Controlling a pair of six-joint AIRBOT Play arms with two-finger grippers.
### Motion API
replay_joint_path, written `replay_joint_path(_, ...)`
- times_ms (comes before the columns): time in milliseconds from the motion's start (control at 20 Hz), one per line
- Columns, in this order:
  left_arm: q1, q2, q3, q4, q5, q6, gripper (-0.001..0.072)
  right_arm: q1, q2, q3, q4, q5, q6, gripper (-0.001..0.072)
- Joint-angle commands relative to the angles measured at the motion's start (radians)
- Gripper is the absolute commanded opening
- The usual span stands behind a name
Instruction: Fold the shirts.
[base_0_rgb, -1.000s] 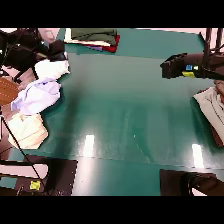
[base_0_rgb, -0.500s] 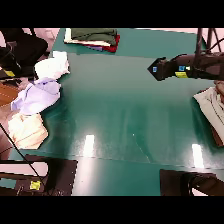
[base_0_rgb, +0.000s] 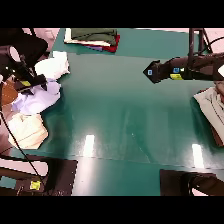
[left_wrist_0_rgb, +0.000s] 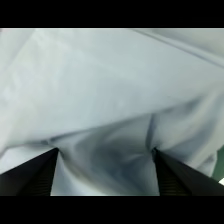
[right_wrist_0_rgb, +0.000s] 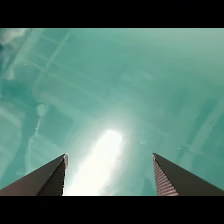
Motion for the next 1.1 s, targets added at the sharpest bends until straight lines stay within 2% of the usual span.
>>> replay_joint_path(0,0.001,-0.021,-0.052,-0.048,0.056,-0.060,0.0253,0.001,0.027,0.000,0.008,0.002,-0.005,0.0597)
replay_joint_path(50,-0.001,-0.020,-0.048,-0.147,0.085,0.017,0.0023,0.001,0.040,0.000,0.008,-0.007,-0.005,0.0597)
replay_joint_path(200,-0.029,-0.004,-0.002,-0.591,0.126,0.215,0.0022,0.001,0.061,0.000,0.006,-0.034,-0.013,0.0588)
replay_joint_path(350,-0.191,0.024,0.116,-0.952,0.121,0.343,0.0021,-0.001,0.060,0.000,0.006,-0.035,-0.017,0.0587)
replay_joint_path(450,-0.362,0.023,0.197,-1.085,0.159,0.370,0.0022,-0.001,0.060,0.000,0.003,-0.047,-0.016,0.0586)
replay_joint_path(600,-0.638,0.006,0.286,-1.228,0.364,0.411,0.0022,-0.026,0.066,0.000,0.002,-0.045,-0.011,0.0585)
replay_joint_path(650,-0.701,-0.009,0.314,-1.218,0.418,0.436,0.0022,-0.044,0.074,0.000,0.001,-0.032,-0.005,0.0585)
replay_joint_path(700,-0.744,-0.028,0.337,-1.138,0.444,0.439,0.0022,-0.071,0.087,0.000,0.001,-0.016,-0.003,0.0585)
replay_joint_path(750,-0.765,-0.043,0.341,-1.000,0.446,0.404,0.0022,-0.101,0.104,-0.001,0.001,-0.006,-0.002,0.0585)
replay_joint_path(850,-0.774,-0.086,0.336,-0.557,0.322,0.264,0.0024,-0.164,0.143,-0.010,0.002,0.009,0.001,0.0585)
replay_joint_path(900,-0.774,-0.109,0.326,-0.397,0.226,0.257,0.0025,-0.190,0.169,-0.035,0.002,0.012,0.008,0.0584)
replay_joint_path(1000,-0.771,-0.137,0.279,-0.200,0.084,0.287,0.0032,-0.239,0.230,-0.142,0.009,0.021,0.031,0.0585)
replay_joint_path(1050,-0.771,-0.140,0.245,-0.135,0.052,0.298,0.0194,-0.254,0.249,-0.208,0.011,0.027,0.048,0.0584)
